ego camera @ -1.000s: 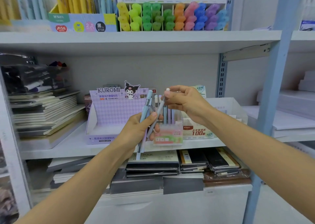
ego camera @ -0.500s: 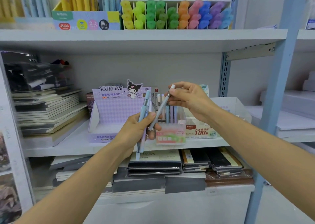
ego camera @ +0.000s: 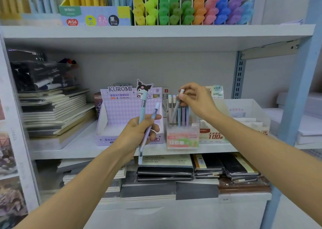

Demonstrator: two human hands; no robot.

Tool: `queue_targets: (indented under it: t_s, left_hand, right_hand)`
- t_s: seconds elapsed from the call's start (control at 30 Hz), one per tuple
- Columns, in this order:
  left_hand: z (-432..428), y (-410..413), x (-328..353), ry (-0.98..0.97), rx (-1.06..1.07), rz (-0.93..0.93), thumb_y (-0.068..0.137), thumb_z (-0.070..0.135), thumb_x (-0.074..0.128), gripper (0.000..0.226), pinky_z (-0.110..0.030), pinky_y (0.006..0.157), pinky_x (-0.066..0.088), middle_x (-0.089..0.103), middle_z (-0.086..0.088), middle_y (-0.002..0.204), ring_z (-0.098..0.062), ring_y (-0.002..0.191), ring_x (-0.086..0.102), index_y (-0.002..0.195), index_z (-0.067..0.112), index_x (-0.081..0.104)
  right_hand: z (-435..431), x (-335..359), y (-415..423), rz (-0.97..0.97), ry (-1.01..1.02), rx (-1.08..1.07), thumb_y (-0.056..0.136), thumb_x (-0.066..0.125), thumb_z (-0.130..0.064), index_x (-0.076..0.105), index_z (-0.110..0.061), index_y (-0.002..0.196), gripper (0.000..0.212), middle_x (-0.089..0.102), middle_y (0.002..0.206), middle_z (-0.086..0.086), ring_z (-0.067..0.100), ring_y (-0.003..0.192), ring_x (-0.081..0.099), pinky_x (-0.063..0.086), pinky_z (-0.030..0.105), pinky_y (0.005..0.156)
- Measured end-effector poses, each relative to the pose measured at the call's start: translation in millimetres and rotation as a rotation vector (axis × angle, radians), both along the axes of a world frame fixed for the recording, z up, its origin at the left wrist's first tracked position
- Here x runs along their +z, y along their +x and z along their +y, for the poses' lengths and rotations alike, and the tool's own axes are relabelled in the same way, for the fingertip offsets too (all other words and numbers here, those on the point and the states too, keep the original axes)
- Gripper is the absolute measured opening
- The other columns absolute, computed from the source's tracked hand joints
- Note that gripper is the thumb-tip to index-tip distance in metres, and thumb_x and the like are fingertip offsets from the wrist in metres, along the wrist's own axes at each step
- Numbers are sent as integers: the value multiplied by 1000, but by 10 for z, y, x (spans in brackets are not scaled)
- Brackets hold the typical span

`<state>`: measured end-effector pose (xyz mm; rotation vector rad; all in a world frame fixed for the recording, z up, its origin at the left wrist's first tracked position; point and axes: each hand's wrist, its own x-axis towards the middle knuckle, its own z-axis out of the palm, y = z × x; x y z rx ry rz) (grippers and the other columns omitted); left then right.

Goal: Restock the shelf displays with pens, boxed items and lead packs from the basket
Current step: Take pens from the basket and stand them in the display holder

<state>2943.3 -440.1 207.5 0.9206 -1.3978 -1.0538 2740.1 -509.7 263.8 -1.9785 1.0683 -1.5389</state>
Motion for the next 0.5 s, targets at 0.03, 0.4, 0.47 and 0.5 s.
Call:
queue_targets:
  t_s: [0.03,0.4,0.47,0.5]
  left_hand:
    - [3,11,-15,-23,-24,-14,102,23,47,25,-18,52,44,62,1,68,-12,52,51,117,16,66]
    - [-86,75,-64,-60,-27,23,79,48,63,50,-22,51,48,74,-8,85,-14,46,51,112,11,60]
    - [-90,80,-70,-66,-17,34,80,47,63,47,-22,53,49,74,-9,88,-14,48,52,111,12,62]
    - [-86,83,-70,-69,-15,44,80,46,63,45,-22,52,49,74,-9,87,-14,48,52,110,12,63]
  right_hand:
    - [-15,-11,27,23,-9,5,92,63,-3,61,-2,106,15,71,94,16,26,84,71,60,31,75]
    - [-157,7,95,170,-39,35,89,68,-7,57,-10,104,19,72,82,10,14,74,71,58,20,68]
    - [-187,-31,140,240,-98,-55,85,72,-8,62,-10,97,15,70,83,6,12,74,68,56,19,69]
    - [-198,-49,156,291,-122,-106,84,74,-10,65,-10,94,13,68,83,3,11,75,64,55,21,71]
